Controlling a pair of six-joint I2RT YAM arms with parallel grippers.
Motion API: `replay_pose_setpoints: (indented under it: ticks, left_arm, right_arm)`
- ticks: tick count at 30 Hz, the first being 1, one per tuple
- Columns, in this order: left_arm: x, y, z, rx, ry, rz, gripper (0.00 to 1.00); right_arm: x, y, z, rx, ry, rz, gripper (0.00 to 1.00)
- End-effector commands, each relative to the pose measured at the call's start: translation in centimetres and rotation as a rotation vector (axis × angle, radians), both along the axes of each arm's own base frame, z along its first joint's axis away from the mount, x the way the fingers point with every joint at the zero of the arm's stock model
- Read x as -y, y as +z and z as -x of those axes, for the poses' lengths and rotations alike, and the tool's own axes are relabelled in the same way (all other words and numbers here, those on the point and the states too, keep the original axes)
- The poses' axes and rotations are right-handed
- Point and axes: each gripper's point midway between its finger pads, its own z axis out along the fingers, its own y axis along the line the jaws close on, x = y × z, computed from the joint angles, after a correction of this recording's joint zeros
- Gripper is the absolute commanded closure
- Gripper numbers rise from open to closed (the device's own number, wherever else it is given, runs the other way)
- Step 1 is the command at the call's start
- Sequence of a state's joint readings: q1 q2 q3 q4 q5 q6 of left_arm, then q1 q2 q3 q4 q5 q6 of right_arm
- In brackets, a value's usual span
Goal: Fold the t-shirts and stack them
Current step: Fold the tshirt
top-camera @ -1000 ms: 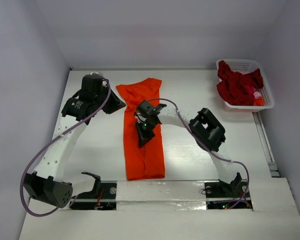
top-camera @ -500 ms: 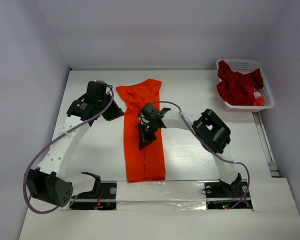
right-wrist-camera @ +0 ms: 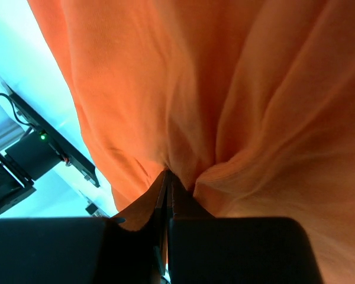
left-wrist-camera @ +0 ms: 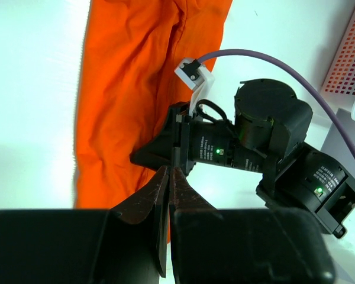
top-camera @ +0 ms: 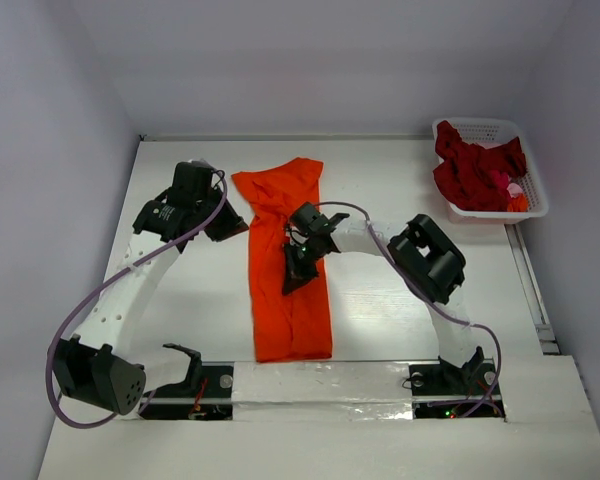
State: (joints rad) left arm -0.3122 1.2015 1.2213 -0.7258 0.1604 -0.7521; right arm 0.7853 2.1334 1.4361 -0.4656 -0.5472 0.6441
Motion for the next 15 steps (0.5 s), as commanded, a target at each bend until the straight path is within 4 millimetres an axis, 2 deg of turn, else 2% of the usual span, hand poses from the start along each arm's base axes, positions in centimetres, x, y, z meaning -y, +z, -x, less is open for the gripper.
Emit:
replay_pose_setpoints:
  ticks: [1,10,15]
  left_arm:
    - [-0.2,1.4,0.3,0.044,-0.007,0.003,1.00]
    - [-0.1,1.7,0.4,0.049,-0.009,0.012,1.00]
    - [-0.1,2.1,0.2,0.056,-0.009,0.012,1.00]
  right_arm:
    - [2.8,-2.3,-1.9,0.039,-0.057,0.114,1.00]
    - [3.8,-1.8,-3.8,0.056,-0.098,0.121,1.00]
    - [5.2,-2.0,-4.9,0.052,-0.138,0.123,1.00]
